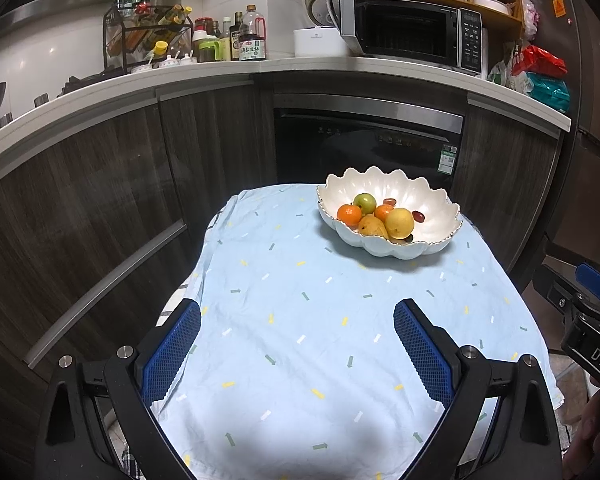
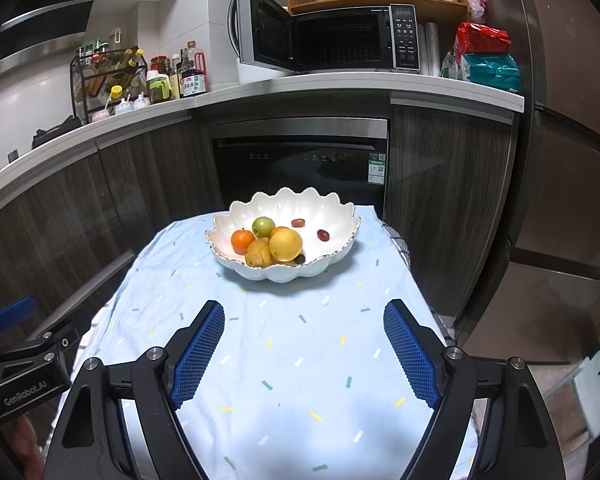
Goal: Organize fruits
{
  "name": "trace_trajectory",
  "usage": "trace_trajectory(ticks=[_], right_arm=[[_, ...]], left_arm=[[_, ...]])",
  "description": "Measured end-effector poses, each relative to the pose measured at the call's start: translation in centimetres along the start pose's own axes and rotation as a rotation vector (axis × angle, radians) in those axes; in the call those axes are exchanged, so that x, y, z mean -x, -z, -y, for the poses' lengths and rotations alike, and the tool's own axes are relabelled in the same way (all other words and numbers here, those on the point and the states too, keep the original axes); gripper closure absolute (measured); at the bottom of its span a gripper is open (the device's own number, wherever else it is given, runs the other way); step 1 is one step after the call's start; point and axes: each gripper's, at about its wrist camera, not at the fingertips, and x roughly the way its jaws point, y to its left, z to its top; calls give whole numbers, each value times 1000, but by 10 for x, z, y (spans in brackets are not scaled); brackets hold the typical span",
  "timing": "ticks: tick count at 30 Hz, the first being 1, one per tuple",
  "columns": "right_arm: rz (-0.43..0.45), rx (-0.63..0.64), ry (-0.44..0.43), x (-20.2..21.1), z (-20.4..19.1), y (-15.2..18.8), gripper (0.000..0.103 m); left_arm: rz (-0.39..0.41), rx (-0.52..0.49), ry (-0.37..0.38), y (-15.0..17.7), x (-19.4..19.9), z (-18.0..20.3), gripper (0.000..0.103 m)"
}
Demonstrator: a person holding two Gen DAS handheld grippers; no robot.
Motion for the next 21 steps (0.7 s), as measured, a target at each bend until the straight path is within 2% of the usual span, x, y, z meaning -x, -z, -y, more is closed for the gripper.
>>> trace_trajectory(ticks=[21], right_arm=[[-3, -2, 3, -1, 0, 0, 20]], left_arm=[[-11, -3, -1, 0, -4, 2, 4]])
